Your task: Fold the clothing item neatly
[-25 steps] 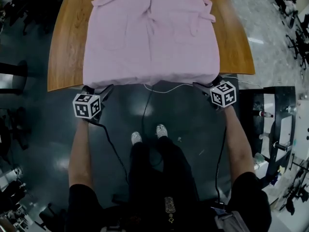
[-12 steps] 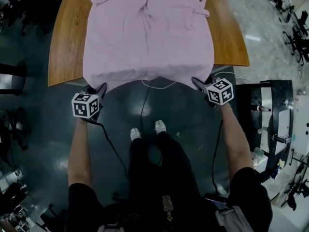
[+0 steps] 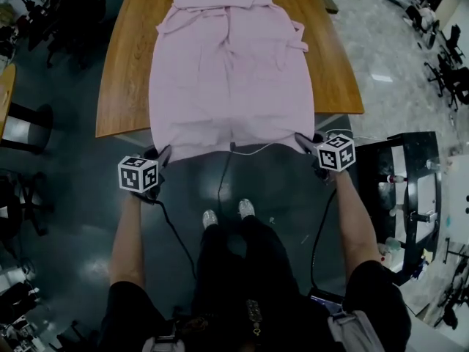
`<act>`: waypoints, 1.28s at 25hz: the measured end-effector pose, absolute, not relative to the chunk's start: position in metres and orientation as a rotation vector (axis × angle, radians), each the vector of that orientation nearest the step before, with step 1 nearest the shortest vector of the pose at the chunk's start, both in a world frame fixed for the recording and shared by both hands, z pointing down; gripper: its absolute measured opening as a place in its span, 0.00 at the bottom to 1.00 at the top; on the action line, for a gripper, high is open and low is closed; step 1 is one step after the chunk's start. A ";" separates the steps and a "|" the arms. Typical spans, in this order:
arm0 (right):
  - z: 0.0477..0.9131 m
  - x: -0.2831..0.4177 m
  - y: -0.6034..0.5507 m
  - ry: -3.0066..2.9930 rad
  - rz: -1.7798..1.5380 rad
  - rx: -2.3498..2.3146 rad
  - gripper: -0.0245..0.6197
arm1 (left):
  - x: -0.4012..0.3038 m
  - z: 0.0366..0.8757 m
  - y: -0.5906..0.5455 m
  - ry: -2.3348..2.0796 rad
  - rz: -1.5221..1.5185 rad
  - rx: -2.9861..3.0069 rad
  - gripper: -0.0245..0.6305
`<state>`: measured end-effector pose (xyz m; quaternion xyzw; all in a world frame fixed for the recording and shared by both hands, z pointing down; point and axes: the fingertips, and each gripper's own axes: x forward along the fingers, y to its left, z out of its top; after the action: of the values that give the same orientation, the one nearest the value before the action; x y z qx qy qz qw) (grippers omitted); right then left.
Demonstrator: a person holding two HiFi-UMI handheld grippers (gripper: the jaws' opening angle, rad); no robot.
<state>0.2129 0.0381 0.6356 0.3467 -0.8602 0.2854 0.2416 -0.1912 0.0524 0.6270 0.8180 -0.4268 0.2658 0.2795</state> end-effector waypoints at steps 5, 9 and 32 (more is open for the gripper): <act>0.593 0.206 0.027 -2.402 0.746 0.926 0.05 | -0.192 0.592 0.047 -1.174 0.589 2.184 0.10; 0.562 0.204 0.012 -2.463 0.708 0.903 0.05 | -0.195 0.566 0.035 -1.207 0.541 2.182 0.09; 0.465 0.200 -0.170 -2.558 0.490 1.024 0.05 | -0.211 0.466 -0.177 -1.393 0.501 2.259 0.08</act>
<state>0.1996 -0.1699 0.4649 0.3604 -0.9007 0.1726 0.1707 -0.2106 -0.1767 0.4657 0.8161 -0.5033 0.1809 0.2188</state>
